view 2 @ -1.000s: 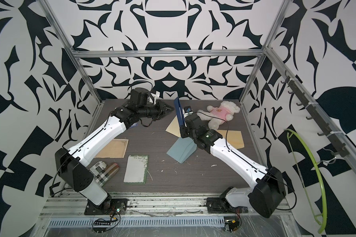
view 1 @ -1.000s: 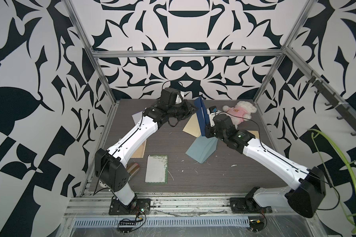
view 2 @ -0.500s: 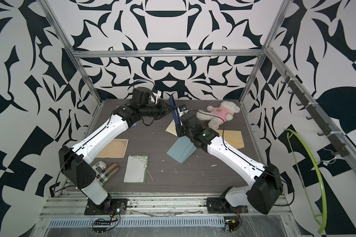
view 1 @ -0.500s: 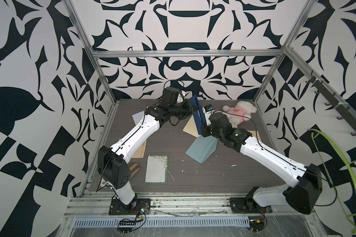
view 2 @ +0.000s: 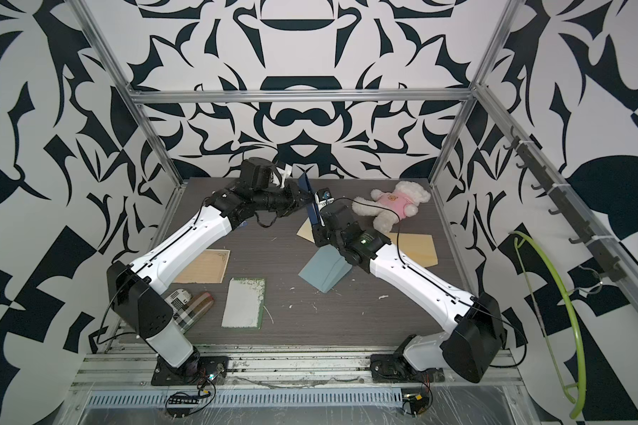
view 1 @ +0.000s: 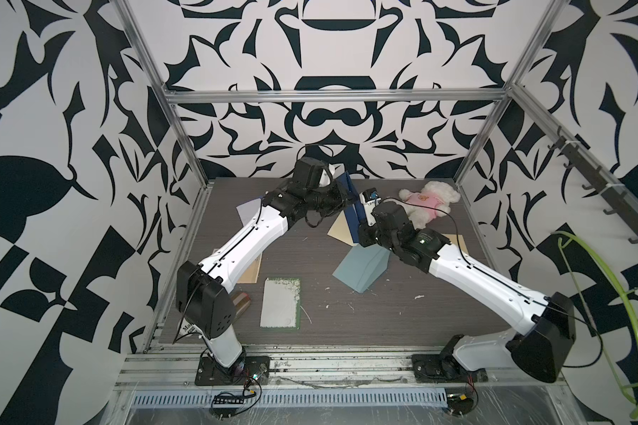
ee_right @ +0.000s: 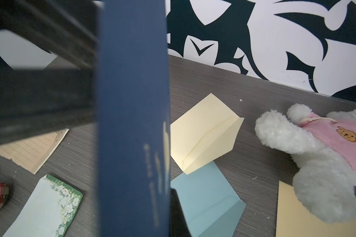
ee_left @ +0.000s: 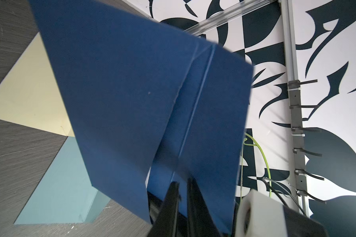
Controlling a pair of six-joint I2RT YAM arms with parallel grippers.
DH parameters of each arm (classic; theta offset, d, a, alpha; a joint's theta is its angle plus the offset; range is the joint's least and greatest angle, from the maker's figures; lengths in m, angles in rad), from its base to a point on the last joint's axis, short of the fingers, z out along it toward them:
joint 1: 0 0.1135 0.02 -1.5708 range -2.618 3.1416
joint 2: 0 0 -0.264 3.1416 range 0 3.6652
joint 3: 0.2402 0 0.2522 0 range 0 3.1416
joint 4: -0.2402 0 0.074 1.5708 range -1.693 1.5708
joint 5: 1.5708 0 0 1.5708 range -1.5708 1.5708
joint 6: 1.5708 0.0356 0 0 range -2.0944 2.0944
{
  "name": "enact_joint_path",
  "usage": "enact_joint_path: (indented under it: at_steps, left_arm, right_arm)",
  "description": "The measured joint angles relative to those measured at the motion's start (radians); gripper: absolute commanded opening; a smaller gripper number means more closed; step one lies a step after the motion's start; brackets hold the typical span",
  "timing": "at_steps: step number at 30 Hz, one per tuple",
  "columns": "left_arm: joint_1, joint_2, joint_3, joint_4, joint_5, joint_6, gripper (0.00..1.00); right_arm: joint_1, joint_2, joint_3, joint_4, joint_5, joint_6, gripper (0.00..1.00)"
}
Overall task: Take the letter paper out of the envelope
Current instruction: Take out the letter paper from the envelope.
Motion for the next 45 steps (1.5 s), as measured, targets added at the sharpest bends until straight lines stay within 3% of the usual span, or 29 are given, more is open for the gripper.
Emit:
enact_joint_path:
  at_steps: [20, 28, 32, 45]
  left_arm:
    - [-0.011, 0.035, 0.064, -0.124, -0.073, 0.085, 0.14]
    - [-0.017, 0.035, 0.066, -0.172, -0.107, 0.105, 0.22]
    - [-0.020, 0.035, 0.085, -0.214, -0.124, 0.115, 0.28]
    - [-0.023, 0.056, 0.176, -0.350, -0.190, 0.133, 0.29]
  right_arm:
    - [0.001, -0.001, 0.022, -0.042, -0.018, 0.002, 0.00]
    - [0.011, -0.001, 0.022, -0.061, -0.006, 0.001, 0.00]
    - [0.023, -0.001, 0.022, -0.064, 0.014, -0.002, 0.00]
    - [0.080, -0.001, 0.035, -0.090, 0.143, -0.040, 0.00]
